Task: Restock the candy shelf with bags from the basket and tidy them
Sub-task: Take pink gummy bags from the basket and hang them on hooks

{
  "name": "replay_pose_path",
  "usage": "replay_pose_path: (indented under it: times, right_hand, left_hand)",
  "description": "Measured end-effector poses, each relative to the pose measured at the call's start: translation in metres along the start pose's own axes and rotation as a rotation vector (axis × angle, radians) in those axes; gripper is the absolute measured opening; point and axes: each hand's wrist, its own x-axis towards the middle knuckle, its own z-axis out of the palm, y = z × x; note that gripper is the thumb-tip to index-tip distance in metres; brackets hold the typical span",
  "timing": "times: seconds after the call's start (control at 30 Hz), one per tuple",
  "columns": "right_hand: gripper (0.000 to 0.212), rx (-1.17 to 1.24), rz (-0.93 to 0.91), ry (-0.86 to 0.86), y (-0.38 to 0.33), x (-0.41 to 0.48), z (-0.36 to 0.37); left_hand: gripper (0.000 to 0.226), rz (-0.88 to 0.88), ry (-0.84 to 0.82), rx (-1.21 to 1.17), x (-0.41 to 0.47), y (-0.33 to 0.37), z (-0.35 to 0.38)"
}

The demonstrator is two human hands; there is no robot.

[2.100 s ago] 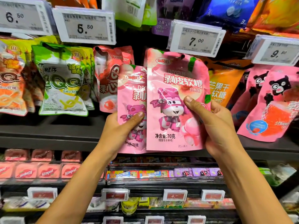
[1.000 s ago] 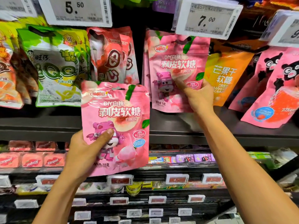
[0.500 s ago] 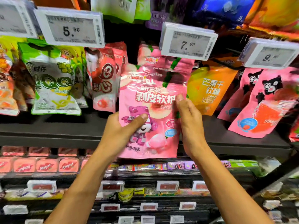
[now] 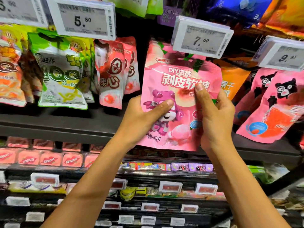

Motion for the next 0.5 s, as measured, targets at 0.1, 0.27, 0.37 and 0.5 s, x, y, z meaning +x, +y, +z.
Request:
replay_pose_path:
  times: [0.1,0.27,0.37,0.5]
  right_hand:
    - [0.017,0.016,-0.016,0.002,-0.003,-0.004,0.001]
    - [0.018,0.032,0.007,0.019,-0.006,-0.003,0.002]
    - [0.017,0.018,0.05,0.019,-0.006,0.003,0.001]
    - [0.017,-0.006,0.098,0.011,0.0,0.011,0.0]
  left_hand:
    - [0.013,0.02,-0.01,0.009,-0.002,0.003,-0.002]
    - [0.008,0.024,-0.016,0.003,0.0,0.005,0.001]
    - [0.004,-0.002,-0.009,0.023,0.005,0.005,0.003]
    - [0.008,-0.023,0.014,0.025,0.009,-0.001,0.005]
